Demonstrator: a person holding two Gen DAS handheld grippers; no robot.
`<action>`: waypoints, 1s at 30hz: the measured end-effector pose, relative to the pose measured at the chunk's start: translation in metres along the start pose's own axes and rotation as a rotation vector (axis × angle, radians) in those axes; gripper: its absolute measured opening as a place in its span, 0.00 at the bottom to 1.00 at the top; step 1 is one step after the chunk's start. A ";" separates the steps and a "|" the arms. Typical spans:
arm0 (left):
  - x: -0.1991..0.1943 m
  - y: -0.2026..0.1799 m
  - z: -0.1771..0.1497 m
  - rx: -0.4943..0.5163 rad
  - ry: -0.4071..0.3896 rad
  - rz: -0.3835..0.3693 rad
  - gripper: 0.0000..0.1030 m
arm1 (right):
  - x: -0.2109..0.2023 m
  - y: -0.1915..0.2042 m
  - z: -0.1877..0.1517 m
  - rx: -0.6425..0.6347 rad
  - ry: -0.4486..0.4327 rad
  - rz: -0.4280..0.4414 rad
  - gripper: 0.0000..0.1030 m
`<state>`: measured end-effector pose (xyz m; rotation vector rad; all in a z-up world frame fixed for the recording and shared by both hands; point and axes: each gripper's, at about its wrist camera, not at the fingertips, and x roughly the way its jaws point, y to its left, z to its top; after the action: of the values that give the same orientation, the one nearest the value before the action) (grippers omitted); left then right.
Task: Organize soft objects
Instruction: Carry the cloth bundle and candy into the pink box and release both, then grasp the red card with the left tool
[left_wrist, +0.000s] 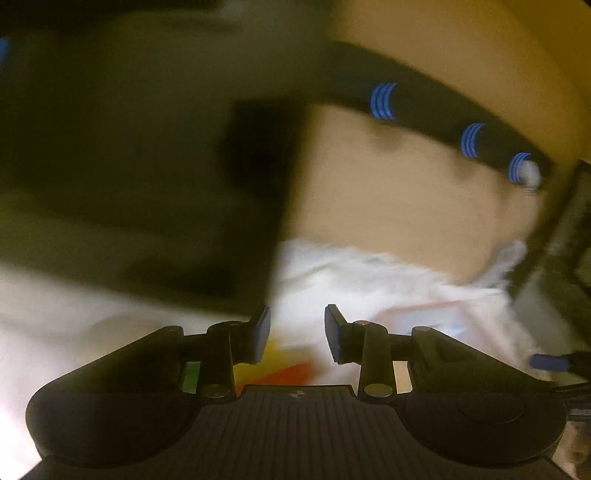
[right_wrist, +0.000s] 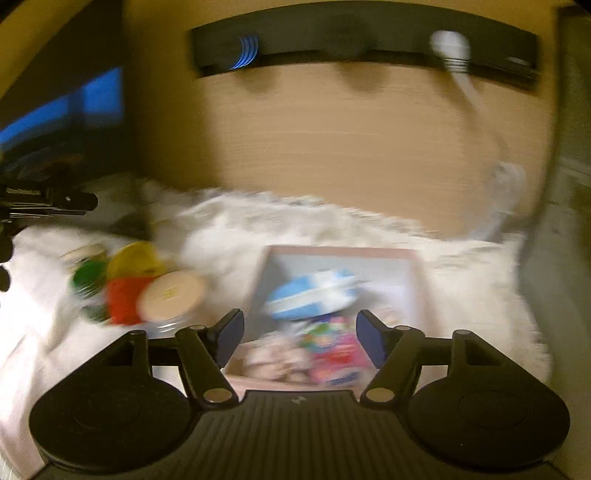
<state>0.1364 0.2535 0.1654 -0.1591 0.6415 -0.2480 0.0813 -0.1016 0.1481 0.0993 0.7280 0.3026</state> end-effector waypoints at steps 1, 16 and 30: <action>-0.003 0.014 -0.007 -0.027 0.016 0.013 0.34 | 0.004 0.010 0.000 -0.018 0.018 0.028 0.67; 0.009 0.040 -0.092 0.008 0.178 -0.094 0.34 | 0.027 0.116 0.007 -0.311 0.091 0.150 0.67; 0.082 -0.050 -0.023 0.667 0.267 -0.090 0.36 | 0.013 0.074 0.025 -0.188 0.039 0.098 0.67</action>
<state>0.1776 0.1814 0.1115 0.4946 0.7842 -0.5622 0.0898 -0.0269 0.1725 -0.0498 0.7310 0.4663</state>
